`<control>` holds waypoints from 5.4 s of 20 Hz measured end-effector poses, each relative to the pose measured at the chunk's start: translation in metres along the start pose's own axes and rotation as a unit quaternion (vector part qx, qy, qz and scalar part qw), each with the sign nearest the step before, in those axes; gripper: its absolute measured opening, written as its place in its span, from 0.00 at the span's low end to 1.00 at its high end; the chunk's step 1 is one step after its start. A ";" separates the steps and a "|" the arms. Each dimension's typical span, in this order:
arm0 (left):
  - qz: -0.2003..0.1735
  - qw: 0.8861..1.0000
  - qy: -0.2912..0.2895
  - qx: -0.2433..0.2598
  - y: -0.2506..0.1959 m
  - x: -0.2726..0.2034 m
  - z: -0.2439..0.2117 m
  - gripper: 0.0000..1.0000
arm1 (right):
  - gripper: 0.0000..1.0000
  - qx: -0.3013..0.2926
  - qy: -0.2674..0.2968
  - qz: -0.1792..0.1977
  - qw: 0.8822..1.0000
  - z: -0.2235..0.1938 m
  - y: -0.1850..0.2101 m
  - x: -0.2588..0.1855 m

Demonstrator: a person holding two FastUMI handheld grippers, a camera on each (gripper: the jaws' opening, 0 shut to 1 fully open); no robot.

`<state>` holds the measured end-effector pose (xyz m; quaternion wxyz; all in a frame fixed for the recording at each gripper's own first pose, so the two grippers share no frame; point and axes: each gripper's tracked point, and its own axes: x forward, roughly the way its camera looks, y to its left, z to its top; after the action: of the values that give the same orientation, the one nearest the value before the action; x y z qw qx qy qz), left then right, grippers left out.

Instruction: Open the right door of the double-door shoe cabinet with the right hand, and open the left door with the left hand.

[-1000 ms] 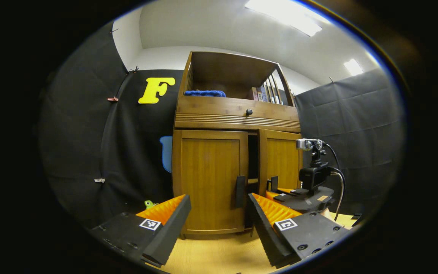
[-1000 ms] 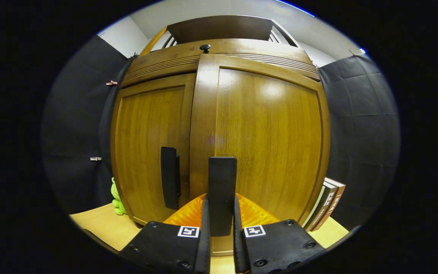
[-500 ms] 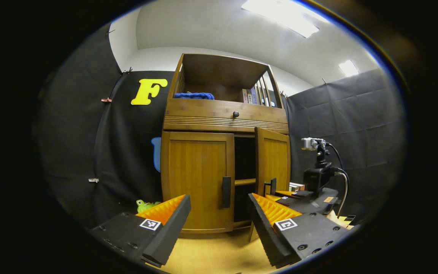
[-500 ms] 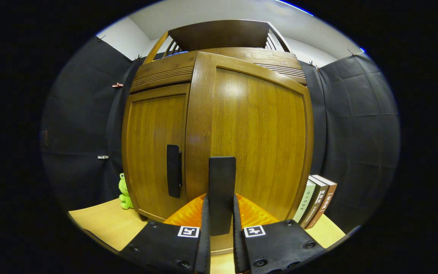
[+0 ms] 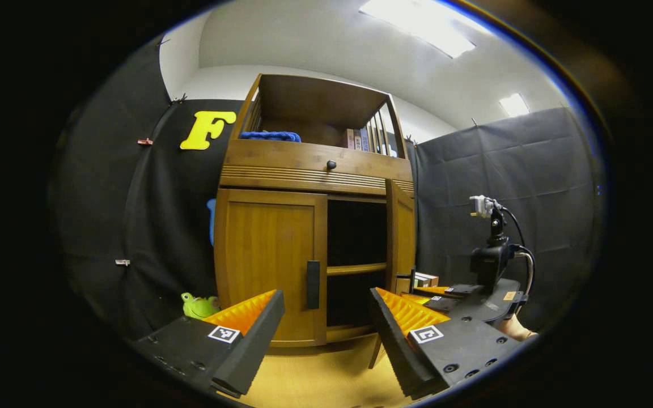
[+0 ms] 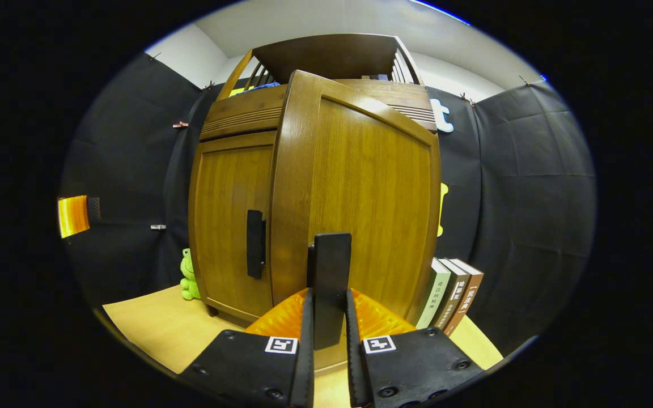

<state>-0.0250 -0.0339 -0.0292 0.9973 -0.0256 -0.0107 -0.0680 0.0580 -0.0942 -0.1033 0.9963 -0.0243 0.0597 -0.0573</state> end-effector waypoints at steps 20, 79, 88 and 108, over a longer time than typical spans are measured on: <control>-0.044 0.999 0.003 0.009 -0.038 0.001 -0.004 0.92 | 0.22 -0.019 0.005 -0.077 0.997 0.005 -0.069 -0.054; 0.082 0.995 0.048 -0.003 0.056 0.266 -0.115 0.38 | 0.95 -0.012 -0.082 -0.021 0.996 0.079 -0.080 -0.096; 0.062 0.996 0.060 -0.007 0.054 0.245 -0.113 0.32 | 0.95 -0.010 -0.075 -0.028 0.997 0.078 -0.080 -0.106; 0.025 0.997 0.071 -0.027 0.068 0.129 -0.100 0.30 | 0.97 -0.014 -0.065 0.009 0.998 0.078 -0.020 -0.126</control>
<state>0.1143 0.0111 -0.1288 0.9959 -0.0477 0.0628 -0.0454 -0.0592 -0.0962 -0.0105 0.9981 -0.0416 -0.0040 -0.0458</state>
